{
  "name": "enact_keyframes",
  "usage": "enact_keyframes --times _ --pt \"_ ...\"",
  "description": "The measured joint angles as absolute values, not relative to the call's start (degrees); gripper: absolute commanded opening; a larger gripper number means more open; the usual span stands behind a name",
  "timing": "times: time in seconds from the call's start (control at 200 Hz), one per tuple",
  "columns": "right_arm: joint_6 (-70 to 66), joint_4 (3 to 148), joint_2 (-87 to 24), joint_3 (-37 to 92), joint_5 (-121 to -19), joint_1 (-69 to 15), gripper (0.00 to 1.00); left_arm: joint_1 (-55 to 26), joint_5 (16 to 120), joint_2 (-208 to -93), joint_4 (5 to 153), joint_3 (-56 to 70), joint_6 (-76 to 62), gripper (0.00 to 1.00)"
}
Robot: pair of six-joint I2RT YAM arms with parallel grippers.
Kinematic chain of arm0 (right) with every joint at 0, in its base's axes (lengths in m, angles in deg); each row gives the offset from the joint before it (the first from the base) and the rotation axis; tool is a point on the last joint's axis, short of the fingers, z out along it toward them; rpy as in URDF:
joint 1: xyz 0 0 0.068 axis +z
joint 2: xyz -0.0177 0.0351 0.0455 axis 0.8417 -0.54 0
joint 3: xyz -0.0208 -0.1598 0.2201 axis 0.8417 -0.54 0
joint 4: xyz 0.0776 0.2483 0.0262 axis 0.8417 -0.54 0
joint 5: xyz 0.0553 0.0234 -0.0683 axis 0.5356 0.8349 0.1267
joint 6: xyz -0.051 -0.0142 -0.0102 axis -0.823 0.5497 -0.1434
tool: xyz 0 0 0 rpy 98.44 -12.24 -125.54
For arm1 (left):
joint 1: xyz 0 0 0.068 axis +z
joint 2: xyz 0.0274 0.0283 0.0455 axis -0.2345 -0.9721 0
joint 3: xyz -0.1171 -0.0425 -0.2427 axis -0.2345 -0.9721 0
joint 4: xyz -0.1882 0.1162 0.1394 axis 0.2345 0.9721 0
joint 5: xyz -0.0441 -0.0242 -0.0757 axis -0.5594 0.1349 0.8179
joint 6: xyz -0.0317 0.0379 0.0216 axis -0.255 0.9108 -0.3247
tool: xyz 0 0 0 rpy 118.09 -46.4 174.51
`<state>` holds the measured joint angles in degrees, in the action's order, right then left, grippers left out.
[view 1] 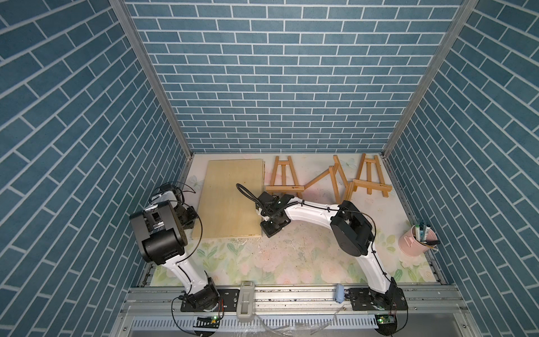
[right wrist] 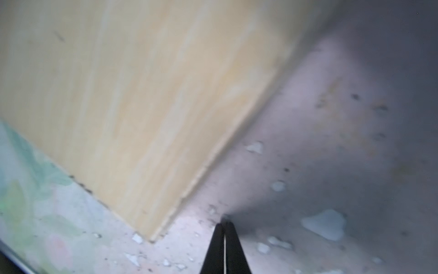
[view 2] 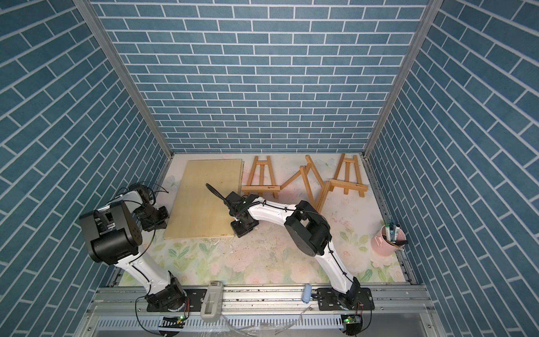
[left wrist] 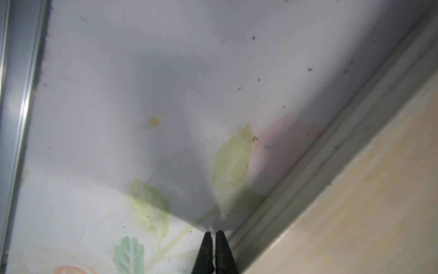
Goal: Disassemble the easel
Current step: Adjust the drawing board.
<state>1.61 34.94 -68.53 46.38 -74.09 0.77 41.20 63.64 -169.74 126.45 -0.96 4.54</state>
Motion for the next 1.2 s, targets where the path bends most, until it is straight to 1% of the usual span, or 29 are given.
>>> enact_keyframes --times 0.275,0.505,0.725,0.82,0.945,1.02,1.1,1.2 --pt "4.1 36.1 -59.5 36.1 -81.4 -5.9 0.11 41.2 64.3 -167.6 126.7 -1.0 4.5 0.11" --pt "4.5 36.8 -52.7 32.2 -84.2 -10.8 0.11 41.7 64.3 -165.5 126.7 -1.1 4.5 0.12" --pt "4.5 36.6 -50.6 30.8 -86.2 -12.3 0.11 42.9 65.0 -160.2 126.5 -1.2 4.2 0.12" --pt "4.2 35.3 -50.6 31.8 -87.1 -12.4 0.11 43.0 66.7 -158.2 127.2 0.5 3.8 0.11" --pt "3.0 32.1 -50.6 36.5 -88.1 -12.8 0.08 43.0 70.2 -158.7 128.9 7.9 3.0 0.11" --pt "1.5 30.5 -50.6 40.6 -88.4 -13.0 0.04 42.9 71.9 -160.3 129.5 13.8 2.6 0.10" --pt "-0.2 28.8 -50.8 45.4 -88.4 -13.7 0.02 42.5 73.3 -163.0 129.5 19.5 1.6 0.10" --pt "-2.5 27.4 -51.0 50.0 -88.3 -15.1 0.00 41.2 73.6 -166.5 129.4 23.4 0.2 0.10"
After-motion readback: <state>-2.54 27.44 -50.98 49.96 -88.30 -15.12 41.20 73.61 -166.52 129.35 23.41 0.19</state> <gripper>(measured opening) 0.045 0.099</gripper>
